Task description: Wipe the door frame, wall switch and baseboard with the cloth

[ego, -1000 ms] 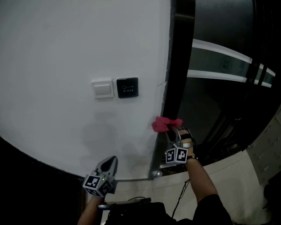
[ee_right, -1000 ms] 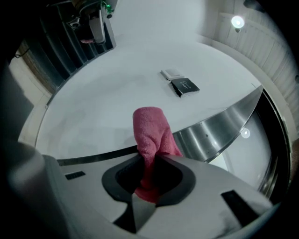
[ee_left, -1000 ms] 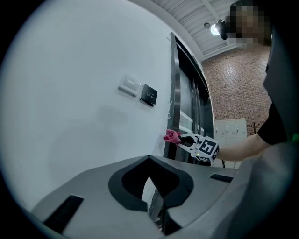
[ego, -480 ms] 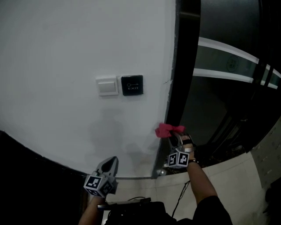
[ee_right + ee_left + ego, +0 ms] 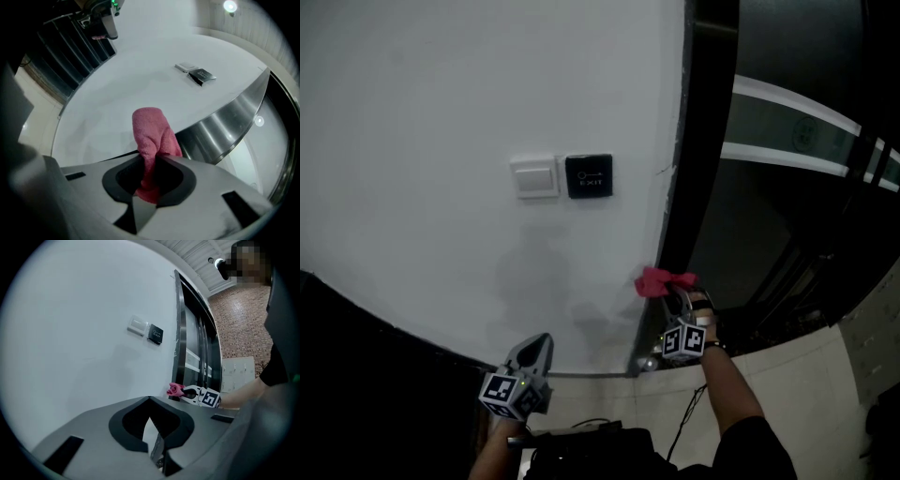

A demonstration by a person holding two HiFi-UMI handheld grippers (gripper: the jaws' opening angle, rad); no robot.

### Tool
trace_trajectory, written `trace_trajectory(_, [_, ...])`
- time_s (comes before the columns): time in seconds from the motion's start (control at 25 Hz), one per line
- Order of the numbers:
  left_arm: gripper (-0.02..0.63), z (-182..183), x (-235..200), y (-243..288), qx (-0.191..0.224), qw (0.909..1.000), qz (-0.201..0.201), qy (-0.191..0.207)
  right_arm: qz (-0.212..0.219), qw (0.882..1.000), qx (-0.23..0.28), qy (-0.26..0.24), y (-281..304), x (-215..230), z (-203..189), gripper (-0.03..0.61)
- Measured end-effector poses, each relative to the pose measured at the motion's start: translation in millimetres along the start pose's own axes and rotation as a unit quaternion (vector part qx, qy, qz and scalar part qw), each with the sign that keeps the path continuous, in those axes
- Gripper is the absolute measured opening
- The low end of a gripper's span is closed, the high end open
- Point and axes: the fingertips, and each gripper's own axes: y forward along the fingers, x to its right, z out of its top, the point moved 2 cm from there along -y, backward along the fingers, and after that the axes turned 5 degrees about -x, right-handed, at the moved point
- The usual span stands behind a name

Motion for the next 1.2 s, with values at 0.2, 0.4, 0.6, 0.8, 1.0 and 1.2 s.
trace_trajectory(0.2, [0.003,-1,-5,-6,0.003,1.0,0.007,0.001,0.03,0.999,-0.023,0.005,4,-18,-5,0.066])
trace_trajectory(0.4, [0.003,0,-3,-10,0.005,1.0,0.006,-0.002,0.098,0.994,-0.052,0.009,1,-47,-11,0.066])
trace_trajectory(0.6, [0.003,3,-7,-13,0.006,1.0,-0.006,-0.004,-0.001,1.0,-0.001,0.017,-29,31,18,0.066])
trace_trajectory(0.8, [0.003,11,-1,-8,0.015,0.9996,-0.024,-0.003,-0.157,0.986,0.058,0.006,-70,184,68,0.066])
trace_trajectory(1.0, [0.003,16,-4,-8,0.029,0.9991,-0.032,-0.002,-0.24,0.968,0.072,-0.004,-92,282,109,0.066])
trace_trajectory(1.2, [0.003,19,-6,-10,0.03,0.9991,-0.03,-0.007,-0.253,0.966,0.047,-0.025,-79,306,120,0.066])
